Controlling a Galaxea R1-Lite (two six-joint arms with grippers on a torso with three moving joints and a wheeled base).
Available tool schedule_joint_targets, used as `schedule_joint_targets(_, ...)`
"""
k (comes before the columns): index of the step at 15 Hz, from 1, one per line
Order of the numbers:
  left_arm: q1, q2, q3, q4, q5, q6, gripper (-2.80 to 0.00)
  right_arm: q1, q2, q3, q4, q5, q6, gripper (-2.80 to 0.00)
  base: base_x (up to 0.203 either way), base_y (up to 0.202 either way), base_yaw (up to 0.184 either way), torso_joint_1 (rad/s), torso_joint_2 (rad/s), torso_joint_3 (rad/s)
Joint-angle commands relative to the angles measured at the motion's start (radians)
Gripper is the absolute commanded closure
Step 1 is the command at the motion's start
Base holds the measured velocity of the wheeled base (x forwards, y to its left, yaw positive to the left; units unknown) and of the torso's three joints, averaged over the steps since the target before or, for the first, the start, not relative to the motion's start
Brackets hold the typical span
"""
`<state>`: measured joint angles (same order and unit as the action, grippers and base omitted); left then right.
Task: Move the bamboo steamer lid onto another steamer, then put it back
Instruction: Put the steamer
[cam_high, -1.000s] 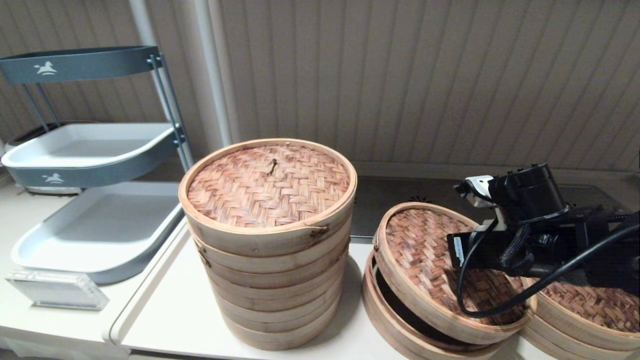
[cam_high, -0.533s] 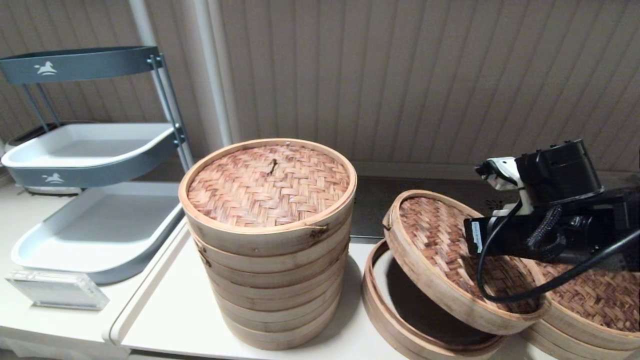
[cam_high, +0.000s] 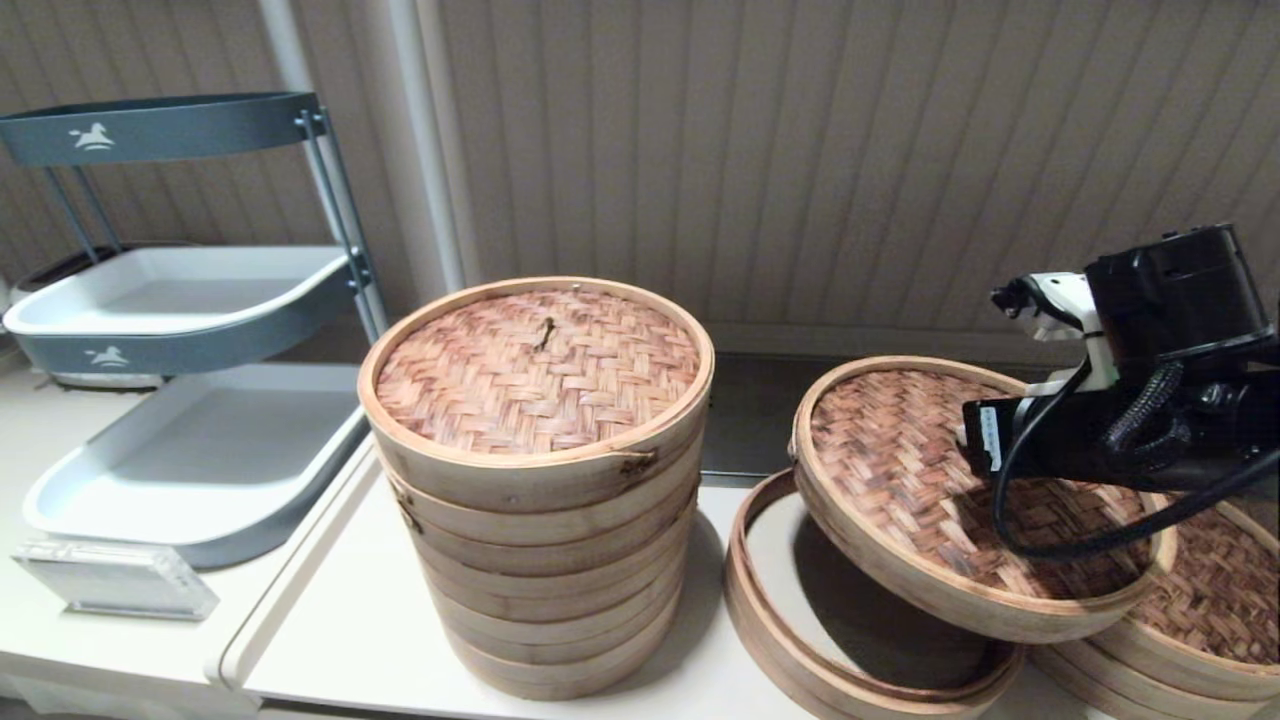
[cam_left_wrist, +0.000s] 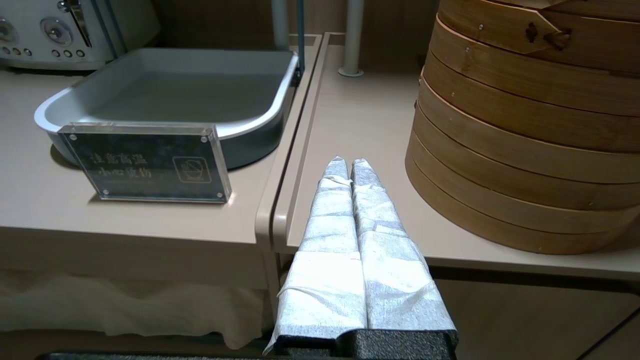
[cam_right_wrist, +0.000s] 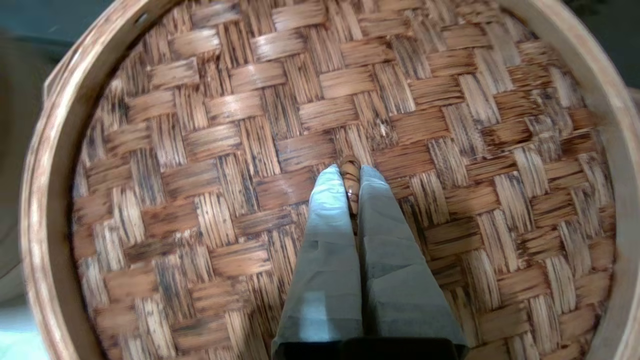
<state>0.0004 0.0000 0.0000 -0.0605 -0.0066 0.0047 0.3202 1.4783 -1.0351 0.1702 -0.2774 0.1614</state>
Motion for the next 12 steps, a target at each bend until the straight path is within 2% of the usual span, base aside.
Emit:
schedule_joint_targets(1,0.000,-0.003,0.025,-0.001,0.000,0.000,0.00,-0.062,-0.018,-0.007,0.003,-0.002,-0.030,0.00,0.000,0.000,0.000,0.000,0.00,0.000)
schedule_joint_targets(12,0.000,-0.002,0.025,-0.001,-0.001,0.000,0.00,-0.356,-0.068,0.023,0.000,0.012,-0.149,0.00,0.000,0.000,0.000,0.000,0.00,0.000)
